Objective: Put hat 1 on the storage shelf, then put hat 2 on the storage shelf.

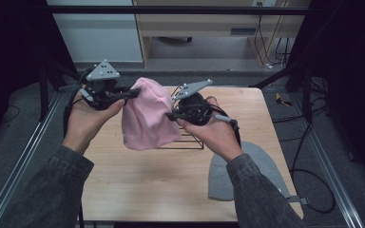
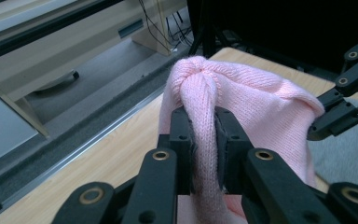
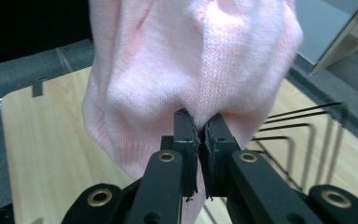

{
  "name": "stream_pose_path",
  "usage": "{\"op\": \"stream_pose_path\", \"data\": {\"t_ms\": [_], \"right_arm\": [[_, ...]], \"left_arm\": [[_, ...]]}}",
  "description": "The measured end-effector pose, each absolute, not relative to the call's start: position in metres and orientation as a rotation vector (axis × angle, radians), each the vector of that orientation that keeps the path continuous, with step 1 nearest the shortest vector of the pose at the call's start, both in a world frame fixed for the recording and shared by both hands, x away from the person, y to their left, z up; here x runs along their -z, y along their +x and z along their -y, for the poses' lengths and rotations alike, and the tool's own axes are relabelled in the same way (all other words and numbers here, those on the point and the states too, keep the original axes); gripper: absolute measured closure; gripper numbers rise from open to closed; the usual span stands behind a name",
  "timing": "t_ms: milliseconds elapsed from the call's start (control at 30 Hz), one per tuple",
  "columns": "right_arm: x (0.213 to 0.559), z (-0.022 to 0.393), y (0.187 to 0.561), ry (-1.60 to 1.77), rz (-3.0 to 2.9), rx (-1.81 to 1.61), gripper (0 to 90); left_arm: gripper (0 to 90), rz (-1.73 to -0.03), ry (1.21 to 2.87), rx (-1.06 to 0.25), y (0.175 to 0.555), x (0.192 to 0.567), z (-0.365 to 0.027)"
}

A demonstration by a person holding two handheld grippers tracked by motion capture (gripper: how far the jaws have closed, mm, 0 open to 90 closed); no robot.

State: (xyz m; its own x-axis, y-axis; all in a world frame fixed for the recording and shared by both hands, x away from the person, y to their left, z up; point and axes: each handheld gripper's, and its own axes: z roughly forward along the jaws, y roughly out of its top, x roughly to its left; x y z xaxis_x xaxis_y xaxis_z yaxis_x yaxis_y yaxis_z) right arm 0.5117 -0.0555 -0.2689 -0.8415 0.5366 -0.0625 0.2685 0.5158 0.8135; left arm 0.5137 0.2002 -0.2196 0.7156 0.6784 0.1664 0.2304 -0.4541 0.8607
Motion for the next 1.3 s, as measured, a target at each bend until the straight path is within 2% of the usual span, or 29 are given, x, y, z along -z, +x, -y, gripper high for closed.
{"op": "stream_pose_path", "data": {"t_ms": [667, 1300], "right_arm": [[0.243, 0.079, 0.554, 0.734, -2.359, -1.291, 85.8], [0.240, 0.088, 0.569, 0.763, -2.282, -1.281, 85.8]], "left_arm": [[78.8, -0.669, 1.970, -0.680, 0.559, 0.190, -0.177], [78.6, -0.652, 1.965, -0.697, 0.580, 0.190, -0.166]]}}
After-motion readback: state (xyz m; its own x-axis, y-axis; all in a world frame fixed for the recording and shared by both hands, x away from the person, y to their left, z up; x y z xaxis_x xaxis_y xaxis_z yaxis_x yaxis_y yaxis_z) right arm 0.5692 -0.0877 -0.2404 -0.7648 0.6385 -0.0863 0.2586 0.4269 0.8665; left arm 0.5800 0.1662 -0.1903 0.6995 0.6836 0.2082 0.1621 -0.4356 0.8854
